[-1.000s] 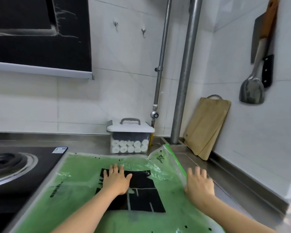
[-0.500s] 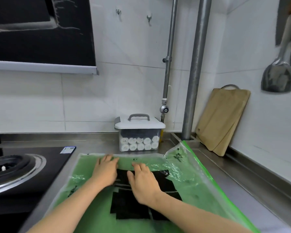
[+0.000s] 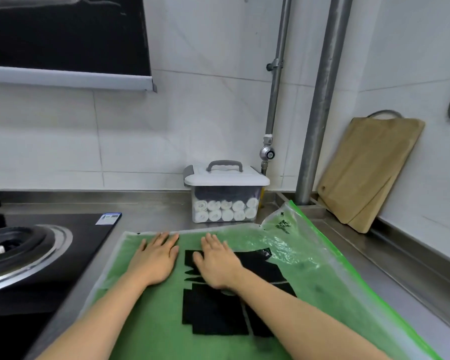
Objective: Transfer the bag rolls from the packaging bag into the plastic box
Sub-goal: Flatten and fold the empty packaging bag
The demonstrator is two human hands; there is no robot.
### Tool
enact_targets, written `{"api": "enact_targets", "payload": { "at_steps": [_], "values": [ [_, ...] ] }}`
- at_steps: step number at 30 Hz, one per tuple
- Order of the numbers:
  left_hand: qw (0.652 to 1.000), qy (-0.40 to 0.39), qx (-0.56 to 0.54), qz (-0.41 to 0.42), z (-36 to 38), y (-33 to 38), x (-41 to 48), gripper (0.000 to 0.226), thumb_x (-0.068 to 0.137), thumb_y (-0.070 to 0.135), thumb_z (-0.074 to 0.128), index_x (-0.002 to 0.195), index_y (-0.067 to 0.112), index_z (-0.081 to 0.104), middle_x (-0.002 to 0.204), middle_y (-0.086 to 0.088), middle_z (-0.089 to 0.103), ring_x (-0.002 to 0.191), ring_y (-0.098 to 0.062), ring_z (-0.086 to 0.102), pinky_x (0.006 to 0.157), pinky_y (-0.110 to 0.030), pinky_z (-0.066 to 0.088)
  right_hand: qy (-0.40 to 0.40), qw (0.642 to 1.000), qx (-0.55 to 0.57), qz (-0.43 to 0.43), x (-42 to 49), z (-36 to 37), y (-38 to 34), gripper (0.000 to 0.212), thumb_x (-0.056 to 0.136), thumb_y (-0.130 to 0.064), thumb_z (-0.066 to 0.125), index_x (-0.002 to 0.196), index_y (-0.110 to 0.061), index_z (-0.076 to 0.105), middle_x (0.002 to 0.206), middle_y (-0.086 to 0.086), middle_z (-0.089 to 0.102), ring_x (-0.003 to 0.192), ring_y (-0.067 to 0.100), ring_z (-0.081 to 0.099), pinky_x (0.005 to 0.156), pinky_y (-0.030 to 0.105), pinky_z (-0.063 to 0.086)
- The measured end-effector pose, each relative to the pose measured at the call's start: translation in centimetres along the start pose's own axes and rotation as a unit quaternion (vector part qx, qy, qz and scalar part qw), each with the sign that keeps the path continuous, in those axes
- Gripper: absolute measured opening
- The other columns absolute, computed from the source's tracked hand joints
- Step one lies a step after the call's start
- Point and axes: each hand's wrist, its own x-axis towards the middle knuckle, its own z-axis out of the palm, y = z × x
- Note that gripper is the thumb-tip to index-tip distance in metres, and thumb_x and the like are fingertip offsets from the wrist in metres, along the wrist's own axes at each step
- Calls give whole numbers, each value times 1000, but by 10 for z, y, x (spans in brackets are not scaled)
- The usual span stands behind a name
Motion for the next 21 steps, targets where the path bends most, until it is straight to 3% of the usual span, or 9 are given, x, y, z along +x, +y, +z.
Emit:
{"api": "enact_targets", "payload": {
  "at_steps": [10, 21],
  "values": [
    [1000, -3, 1, -5, 0, -2, -2, 52, 100, 42, 11, 150, 29, 4, 159, 3, 0, 147, -13, 0, 119, -36, 1, 39, 972, -7, 233, -1, -31, 163, 60, 101, -39, 16, 152, -10, 7, 160, 6, 0, 148, 18, 1, 120, 41, 4],
    [1000, -4, 2, -9, -2, 2, -5, 52, 100, 41, 11, 151, 27, 5, 159, 2, 2, 147, -15, 1, 119, -37, 1, 96, 964, -61, 240, -18, -36, 172, 59, 101, -40, 21, 150, -6, 20, 158, 7, 14, 148, 19, 6, 120, 38, 5]
  ]
}}
